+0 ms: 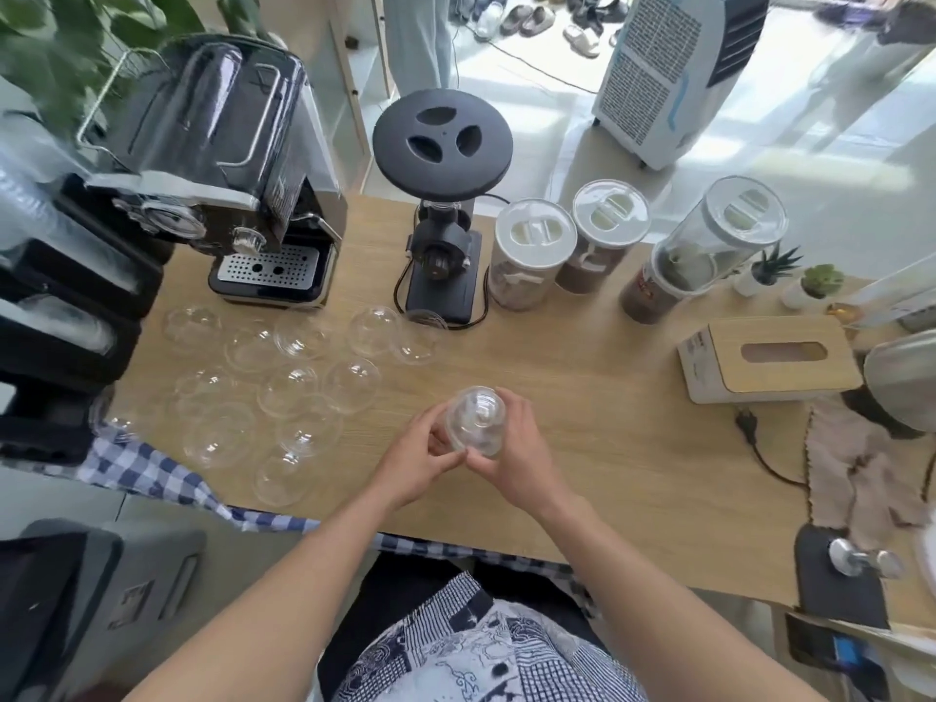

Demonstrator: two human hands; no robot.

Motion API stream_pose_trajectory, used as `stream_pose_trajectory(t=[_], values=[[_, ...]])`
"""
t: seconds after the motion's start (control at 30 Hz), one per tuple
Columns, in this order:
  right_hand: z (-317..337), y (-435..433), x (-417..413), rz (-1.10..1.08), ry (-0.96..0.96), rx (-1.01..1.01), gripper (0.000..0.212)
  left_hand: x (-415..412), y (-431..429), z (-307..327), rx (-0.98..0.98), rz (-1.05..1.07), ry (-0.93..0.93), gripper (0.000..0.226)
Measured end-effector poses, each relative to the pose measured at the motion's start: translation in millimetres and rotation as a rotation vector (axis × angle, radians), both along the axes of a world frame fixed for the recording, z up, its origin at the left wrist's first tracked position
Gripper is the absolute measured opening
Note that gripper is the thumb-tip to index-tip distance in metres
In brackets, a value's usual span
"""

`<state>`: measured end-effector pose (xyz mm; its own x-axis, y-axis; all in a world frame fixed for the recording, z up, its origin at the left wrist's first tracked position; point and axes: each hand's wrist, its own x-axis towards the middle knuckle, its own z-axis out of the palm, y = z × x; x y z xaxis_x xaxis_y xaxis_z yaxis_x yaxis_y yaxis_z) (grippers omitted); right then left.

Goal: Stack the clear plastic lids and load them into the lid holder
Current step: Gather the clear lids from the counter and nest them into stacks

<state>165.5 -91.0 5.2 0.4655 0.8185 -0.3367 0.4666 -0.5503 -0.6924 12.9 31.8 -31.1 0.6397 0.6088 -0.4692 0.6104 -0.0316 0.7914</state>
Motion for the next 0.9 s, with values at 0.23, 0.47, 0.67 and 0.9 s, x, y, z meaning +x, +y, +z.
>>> stream_pose_trajectory(t=[0.23, 0.47, 0.67, 0.9], values=[[1, 3, 2, -0.009, 0.016, 0.024, 0.099, -6, 9, 1, -0.004, -0.027, 0.003, 0.095], [-1, 8, -24, -0.116, -0.012, -0.028, 0.104, -20, 22, 1, 0.078, -0.133, 0.002, 0.092], [5, 9, -43, -0.212, -0.012, -0.023, 0.1, -27, 33, 1, 0.141, -0.18, -0.048, 0.089], [12, 12, -57, -0.29, 0.016, -0.021, 0.097, -35, 36, 6, 0.122, -0.224, -0.163, 0.087]])
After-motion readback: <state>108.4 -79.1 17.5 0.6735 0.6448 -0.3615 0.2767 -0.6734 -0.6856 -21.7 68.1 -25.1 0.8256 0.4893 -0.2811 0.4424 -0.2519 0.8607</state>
